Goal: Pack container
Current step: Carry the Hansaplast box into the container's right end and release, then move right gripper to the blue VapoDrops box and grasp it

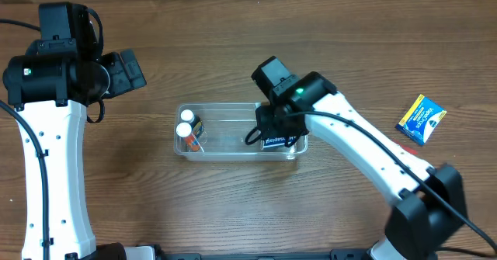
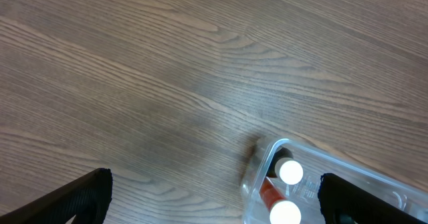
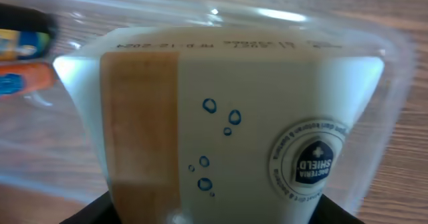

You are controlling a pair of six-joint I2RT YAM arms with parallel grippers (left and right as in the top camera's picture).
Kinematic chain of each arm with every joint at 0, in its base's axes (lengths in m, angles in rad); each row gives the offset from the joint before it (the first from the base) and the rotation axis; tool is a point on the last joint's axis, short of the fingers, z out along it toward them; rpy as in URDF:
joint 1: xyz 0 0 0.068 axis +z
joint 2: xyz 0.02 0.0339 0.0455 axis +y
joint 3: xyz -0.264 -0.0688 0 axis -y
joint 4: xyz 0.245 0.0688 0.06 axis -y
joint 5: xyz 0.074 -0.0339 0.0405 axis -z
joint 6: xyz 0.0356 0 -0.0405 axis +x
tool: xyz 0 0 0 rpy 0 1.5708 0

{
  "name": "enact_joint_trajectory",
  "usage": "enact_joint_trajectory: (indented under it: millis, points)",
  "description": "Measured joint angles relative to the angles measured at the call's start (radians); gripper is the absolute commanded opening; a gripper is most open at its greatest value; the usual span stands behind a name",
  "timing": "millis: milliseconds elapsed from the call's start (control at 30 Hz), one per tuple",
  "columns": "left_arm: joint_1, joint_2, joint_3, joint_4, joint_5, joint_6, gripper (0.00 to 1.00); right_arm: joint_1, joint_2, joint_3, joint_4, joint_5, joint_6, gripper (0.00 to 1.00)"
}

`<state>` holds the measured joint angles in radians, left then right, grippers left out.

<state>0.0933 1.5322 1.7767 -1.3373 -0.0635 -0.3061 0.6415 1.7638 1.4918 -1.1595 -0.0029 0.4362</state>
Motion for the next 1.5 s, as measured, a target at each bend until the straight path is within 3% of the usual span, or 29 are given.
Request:
enact_joint_trajectory:
  millis: [300,467,933,1100,1267,1500]
  points:
    - [0.0,0.0,0.0,-0.002,0.0,0.002,1.0,0.0,0.059,-0.008,0.007,0.004,0.003,0.66]
    - [0.0,0.0,0.0,-0.002,0.0,0.003,1.0,0.0,0.059,-0.008,0.005,0.006,0.009,0.78]
    - [0.0,0.0,0.0,-0.002,0.0,0.003,1.0,0.0,0.059,-0.008,0.004,0.023,0.008,0.74]
    - [0.0,0.0,0.0,-0.002,0.0,0.003,1.0,-0.021,0.051,-0.005,-0.016,0.076,0.009,0.8]
    - [0.0,0.0,0.0,-0.002,0.0,0.003,1.0,-0.156,-0.063,0.063,-0.039,0.134,0.006,0.98]
    - [0.0,0.0,0.0,-0.002,0.0,0.003,1.0,-0.611,-0.255,0.14,-0.053,0.173,0.012,1.0]
